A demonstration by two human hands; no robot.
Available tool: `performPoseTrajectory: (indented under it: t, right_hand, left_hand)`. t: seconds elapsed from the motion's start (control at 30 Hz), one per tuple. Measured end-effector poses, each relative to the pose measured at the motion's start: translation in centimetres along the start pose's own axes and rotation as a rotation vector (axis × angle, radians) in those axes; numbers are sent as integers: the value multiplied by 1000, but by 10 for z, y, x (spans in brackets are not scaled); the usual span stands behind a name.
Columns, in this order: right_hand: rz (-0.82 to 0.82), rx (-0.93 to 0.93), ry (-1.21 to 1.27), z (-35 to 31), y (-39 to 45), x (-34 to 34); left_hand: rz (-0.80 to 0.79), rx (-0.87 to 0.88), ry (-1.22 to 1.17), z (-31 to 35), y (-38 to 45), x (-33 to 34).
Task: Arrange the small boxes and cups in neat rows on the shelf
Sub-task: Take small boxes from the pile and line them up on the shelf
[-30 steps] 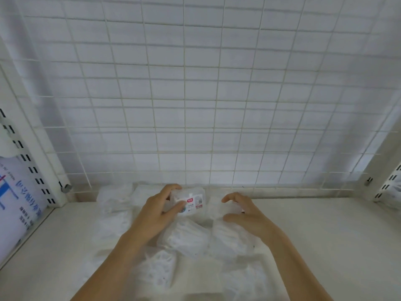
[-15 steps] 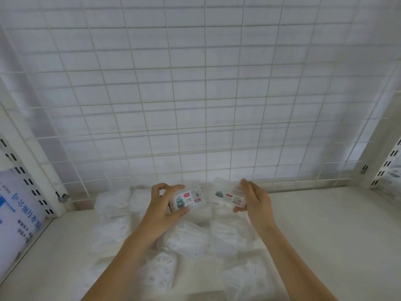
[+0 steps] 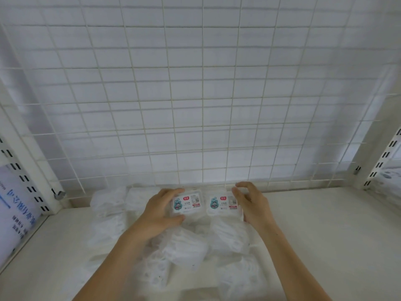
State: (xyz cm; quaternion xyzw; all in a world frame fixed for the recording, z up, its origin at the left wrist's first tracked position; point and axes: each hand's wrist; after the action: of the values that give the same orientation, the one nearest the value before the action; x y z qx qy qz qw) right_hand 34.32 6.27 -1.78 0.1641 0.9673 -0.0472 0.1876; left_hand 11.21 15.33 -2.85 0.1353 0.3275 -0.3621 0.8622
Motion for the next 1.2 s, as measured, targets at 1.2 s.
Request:
performPoseTrajectory:
  t: [1.2]
  right_hand:
    - [-275, -209, -452, 9, -4, -11]
  left_hand:
    - [186, 111, 298, -1, -5, 2]
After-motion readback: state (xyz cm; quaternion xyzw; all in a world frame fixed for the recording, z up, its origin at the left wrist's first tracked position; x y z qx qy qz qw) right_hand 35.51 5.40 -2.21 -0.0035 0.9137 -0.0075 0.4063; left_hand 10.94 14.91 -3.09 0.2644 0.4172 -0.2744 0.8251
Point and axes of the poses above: each hand's wrist, its own y-axis towards the middle knuckle, its own x-axis out of the palm, z = x × y, and after that the axes turned 12 degrees about -z, right-handed
